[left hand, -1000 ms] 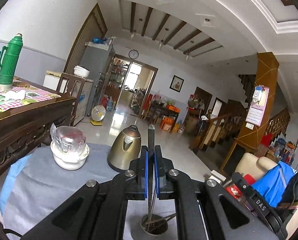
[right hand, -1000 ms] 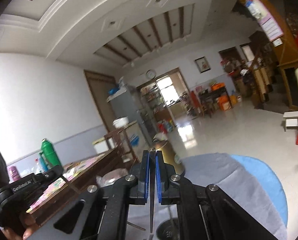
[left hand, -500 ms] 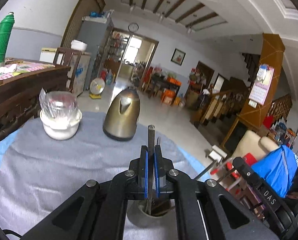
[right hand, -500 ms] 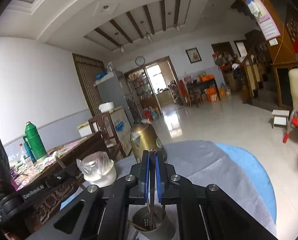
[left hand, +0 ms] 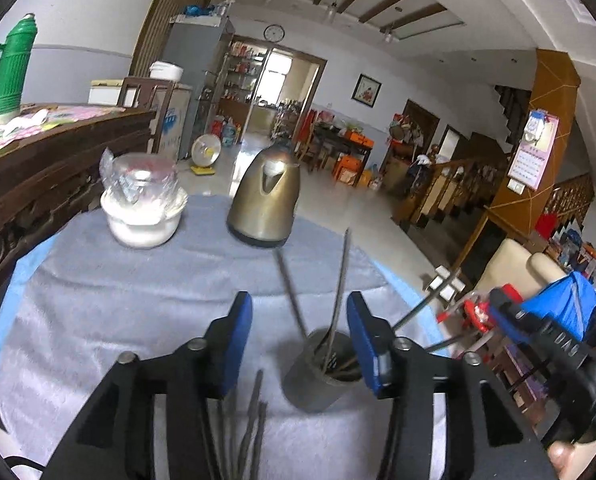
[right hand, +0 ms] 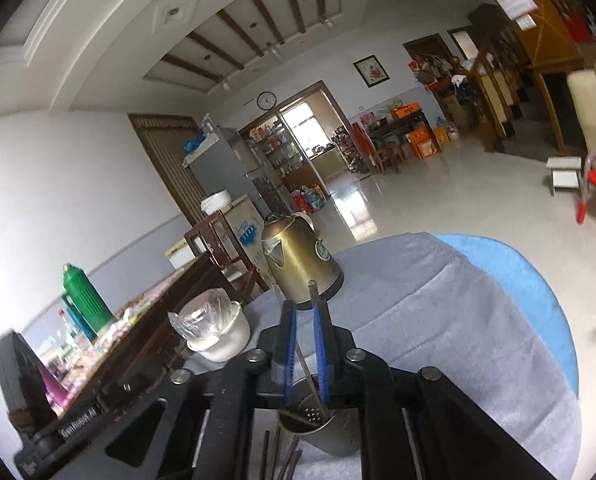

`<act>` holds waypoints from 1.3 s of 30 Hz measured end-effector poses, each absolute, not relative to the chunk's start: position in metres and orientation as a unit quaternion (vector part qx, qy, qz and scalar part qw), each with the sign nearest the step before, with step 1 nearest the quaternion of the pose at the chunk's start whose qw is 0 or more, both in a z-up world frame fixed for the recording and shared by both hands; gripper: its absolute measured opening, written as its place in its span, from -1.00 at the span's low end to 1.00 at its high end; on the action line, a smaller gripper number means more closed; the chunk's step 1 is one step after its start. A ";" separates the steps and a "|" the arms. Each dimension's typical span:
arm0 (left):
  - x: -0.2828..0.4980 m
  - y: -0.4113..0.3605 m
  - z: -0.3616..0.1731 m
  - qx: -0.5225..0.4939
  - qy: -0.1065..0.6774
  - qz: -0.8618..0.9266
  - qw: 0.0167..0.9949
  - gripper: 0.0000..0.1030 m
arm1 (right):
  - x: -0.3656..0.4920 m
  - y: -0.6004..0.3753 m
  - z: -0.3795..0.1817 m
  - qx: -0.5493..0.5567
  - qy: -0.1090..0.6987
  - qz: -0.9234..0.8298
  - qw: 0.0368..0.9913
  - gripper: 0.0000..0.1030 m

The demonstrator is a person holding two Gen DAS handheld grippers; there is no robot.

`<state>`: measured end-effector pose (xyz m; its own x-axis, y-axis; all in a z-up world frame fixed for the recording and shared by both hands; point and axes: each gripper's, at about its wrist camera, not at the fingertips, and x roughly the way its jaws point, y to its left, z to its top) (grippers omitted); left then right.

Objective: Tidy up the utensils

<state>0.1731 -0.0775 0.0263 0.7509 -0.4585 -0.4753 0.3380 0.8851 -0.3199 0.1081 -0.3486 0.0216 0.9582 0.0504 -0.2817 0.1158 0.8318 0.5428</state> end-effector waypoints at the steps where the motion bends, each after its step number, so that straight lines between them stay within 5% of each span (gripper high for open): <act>1: 0.171 -0.074 0.022 -0.105 0.286 -0.211 0.929 0.02 | 0.105 -0.349 0.020 0.293 0.140 -0.017 0.945 -0.61; 18: 0.134 -0.033 -0.073 -0.047 0.429 -0.119 0.894 0.07 | 0.067 -0.348 -0.051 0.309 0.217 0.020 0.926 -0.61; 27: 0.125 -0.039 -0.076 -0.007 0.453 -0.096 0.886 0.08 | 0.074 -0.321 -0.109 0.328 0.305 0.080 0.890 -0.61; 39: 0.117 -0.040 -0.070 0.024 0.467 -0.072 0.881 0.11 | 0.066 -0.301 -0.103 0.291 0.314 0.106 0.897 -0.61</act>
<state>0.1167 -0.0397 -0.0697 0.5531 -0.1042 -0.8266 0.1486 0.9886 -0.0251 0.0657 -0.3013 -0.1033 0.7807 0.3728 -0.5015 -0.0071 0.8078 0.5894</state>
